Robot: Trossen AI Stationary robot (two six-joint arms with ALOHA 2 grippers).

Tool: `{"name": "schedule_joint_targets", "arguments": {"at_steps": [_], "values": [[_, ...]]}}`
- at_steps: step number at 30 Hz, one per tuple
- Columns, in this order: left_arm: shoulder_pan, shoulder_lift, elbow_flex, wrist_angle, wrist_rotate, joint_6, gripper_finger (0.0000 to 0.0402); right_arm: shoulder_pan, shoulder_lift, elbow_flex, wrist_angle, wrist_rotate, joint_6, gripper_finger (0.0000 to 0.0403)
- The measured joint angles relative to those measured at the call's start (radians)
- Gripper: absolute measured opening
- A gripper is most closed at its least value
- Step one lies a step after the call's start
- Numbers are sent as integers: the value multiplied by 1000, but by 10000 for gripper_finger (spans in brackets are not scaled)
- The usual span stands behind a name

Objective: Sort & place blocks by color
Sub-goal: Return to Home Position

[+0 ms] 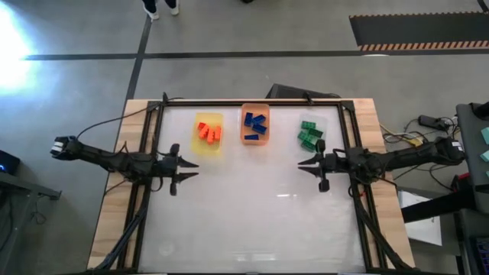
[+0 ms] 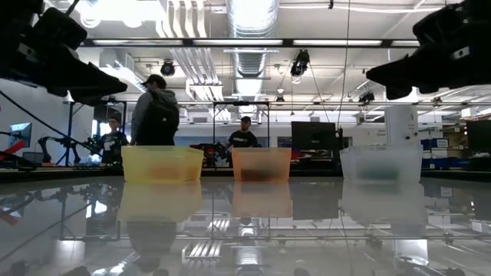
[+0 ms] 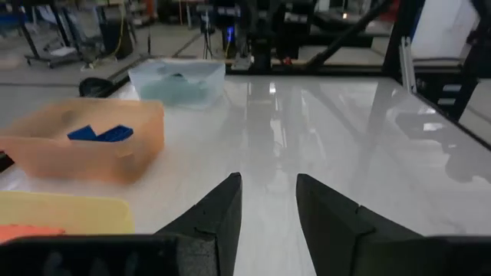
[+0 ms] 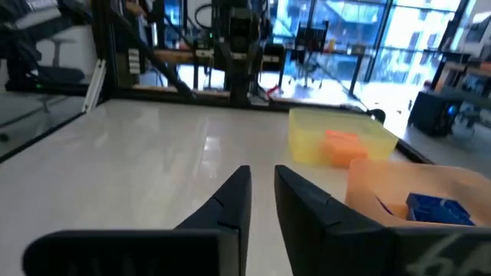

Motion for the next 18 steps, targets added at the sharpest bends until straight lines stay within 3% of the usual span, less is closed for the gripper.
{"name": "schedule_joint_targets", "arguments": {"at_steps": [10, 18], "values": [[0, -173, -72, -12, 5, 81, 49, 0, -148, -25, -32, -1, -103, 15], [0, -257, -72, -14, 20, 158, 4, -1, -306, -25, -186, 7, -128, 9]]}}
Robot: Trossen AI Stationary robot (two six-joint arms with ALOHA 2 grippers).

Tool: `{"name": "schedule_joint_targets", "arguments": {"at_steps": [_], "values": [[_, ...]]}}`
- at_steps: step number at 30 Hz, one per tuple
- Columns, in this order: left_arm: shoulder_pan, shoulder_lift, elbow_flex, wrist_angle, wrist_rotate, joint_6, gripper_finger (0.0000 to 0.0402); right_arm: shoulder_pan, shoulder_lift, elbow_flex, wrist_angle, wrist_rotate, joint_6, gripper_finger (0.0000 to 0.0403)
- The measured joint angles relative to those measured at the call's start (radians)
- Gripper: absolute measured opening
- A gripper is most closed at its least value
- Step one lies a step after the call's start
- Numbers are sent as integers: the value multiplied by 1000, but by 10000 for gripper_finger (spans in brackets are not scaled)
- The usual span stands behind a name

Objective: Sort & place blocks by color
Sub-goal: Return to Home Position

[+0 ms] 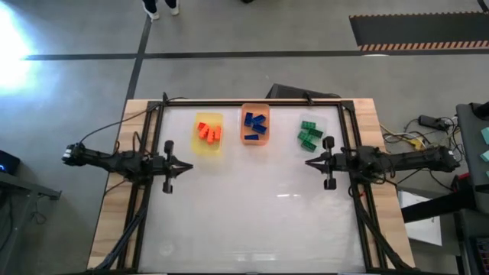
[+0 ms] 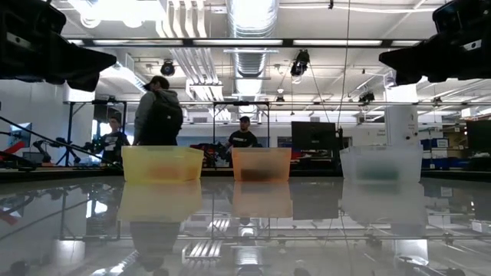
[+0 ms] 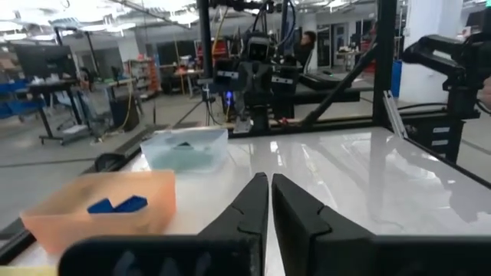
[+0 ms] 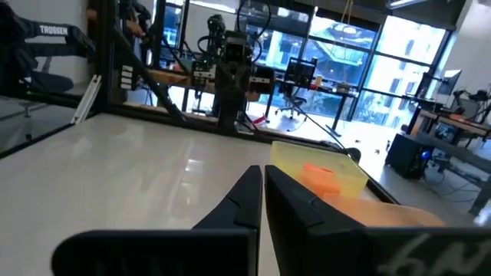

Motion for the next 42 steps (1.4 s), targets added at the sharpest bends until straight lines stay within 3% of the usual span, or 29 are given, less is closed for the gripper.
{"name": "schedule_joint_targets", "arguments": {"at_steps": [10, 19, 42], "values": [[0, -4, -1, 3, 0, 18, 3, 1, -228, 0, -210, -12, 1, 9], [0, 21, -2, 9, 0, 18, 4, 0, -224, -2, -233, -136, -76, 9], [0, 95, -4, 7, 1, 18, 4, 0, -217, -2, -240, -130, -67, 9]]}}
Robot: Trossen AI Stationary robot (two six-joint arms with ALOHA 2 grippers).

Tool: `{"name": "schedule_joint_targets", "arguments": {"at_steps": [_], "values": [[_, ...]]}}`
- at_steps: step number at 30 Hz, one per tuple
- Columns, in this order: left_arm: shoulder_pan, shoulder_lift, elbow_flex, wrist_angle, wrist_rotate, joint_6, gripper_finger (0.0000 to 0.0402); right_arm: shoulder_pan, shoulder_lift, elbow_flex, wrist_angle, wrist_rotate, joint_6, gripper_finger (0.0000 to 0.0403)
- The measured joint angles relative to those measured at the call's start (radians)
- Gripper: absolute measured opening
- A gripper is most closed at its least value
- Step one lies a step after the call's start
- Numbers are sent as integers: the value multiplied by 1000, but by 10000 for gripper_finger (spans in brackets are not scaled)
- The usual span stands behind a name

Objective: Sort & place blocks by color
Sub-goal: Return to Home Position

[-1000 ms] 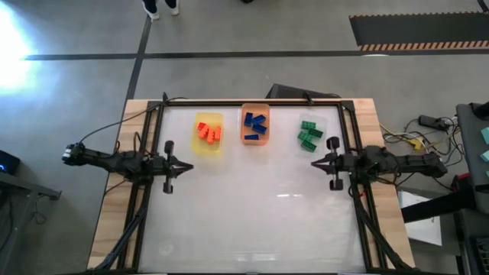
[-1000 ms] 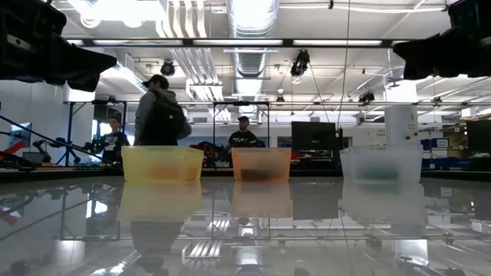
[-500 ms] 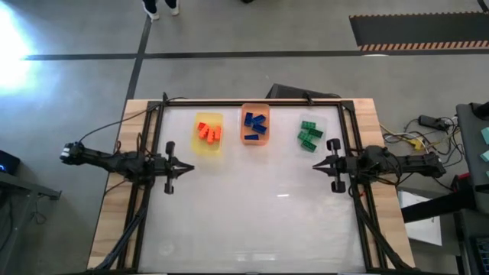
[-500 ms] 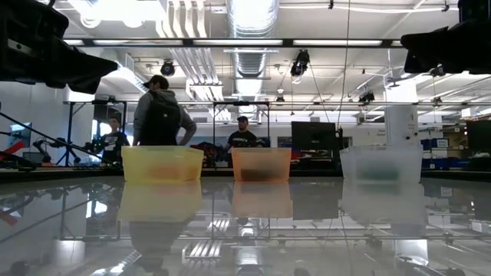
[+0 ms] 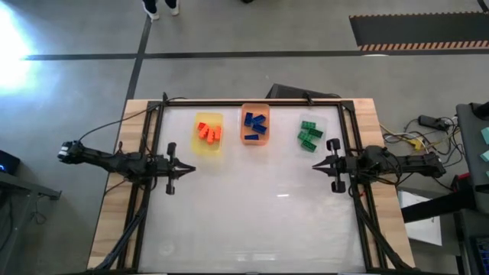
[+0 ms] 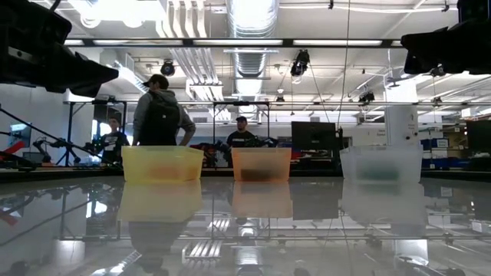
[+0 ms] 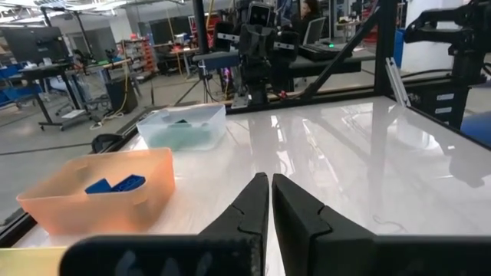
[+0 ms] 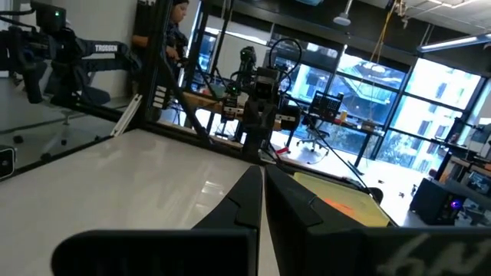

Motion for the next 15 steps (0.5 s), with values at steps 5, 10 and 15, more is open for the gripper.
{"name": "schedule_joint_targets", "arguments": {"at_steps": [5, 10, 15], "values": [[0, 18, 0, 0, 0, 0, 4, 0, 0, 0, 0, 0, 0, 9], [0, 34, 0, 0, 0, 0, 4, 0, 0, 0, 0, 0, -1, 9], [0, 51, 0, 0, 0, 0, 4, 0, 0, 0, 0, 0, -1, 9]]}}
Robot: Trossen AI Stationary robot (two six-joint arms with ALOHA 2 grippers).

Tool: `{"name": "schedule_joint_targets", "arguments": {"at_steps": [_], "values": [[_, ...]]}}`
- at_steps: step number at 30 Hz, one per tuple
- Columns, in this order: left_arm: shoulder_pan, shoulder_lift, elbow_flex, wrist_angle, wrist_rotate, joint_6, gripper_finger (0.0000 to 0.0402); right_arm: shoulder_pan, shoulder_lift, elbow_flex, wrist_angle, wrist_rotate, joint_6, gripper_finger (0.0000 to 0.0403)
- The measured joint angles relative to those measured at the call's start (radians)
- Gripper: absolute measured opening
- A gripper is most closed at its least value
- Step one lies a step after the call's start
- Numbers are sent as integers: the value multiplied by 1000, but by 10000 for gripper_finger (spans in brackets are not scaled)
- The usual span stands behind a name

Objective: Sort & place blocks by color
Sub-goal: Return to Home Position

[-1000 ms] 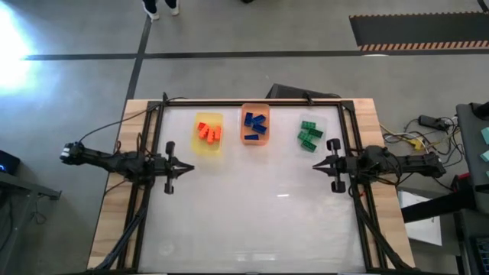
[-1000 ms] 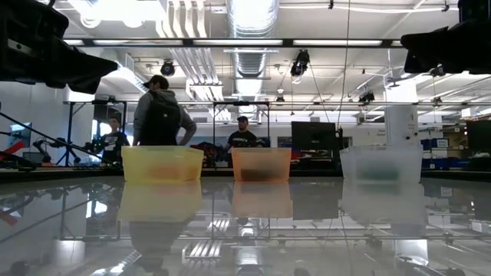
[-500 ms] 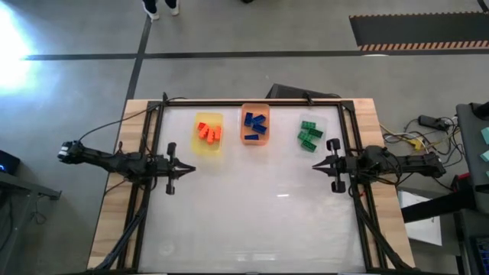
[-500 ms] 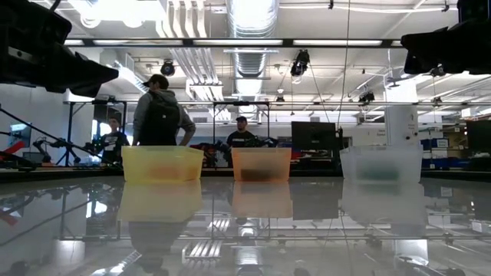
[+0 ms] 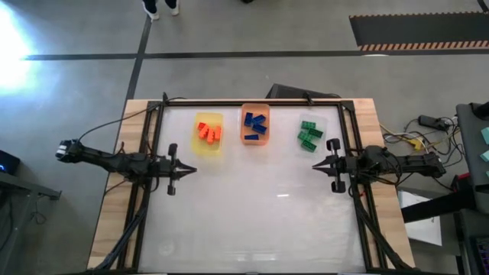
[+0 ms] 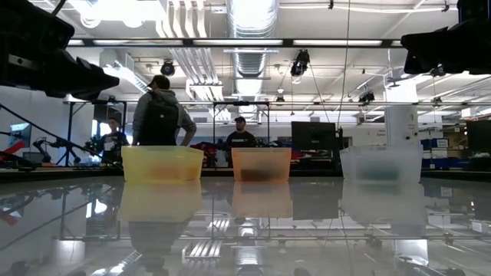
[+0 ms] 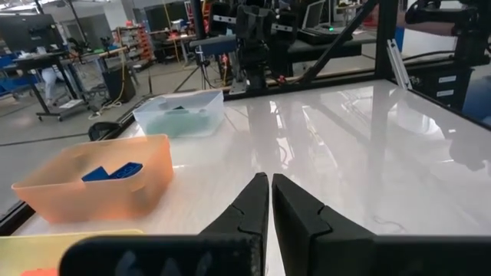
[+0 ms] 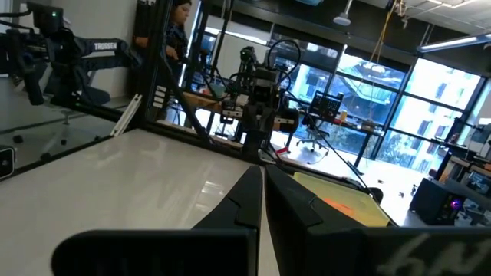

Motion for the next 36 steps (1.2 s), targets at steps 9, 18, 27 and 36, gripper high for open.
{"name": "schedule_joint_targets", "arguments": {"at_steps": [9, 18, 27, 36], "values": [[0, 28, 0, 0, 0, 0, 4, 0, 0, 0, 0, 0, 0, 9], [0, 52, 0, 0, 0, 0, 4, 0, 0, 0, 0, 0, 0, 9], [0, 81, 0, 0, 0, 0, 4, 0, 0, 0, 0, 0, 0, 9], [0, 109, 0, 0, 0, 0, 4, 0, 0, 0, 0, 0, 0, 9]]}}
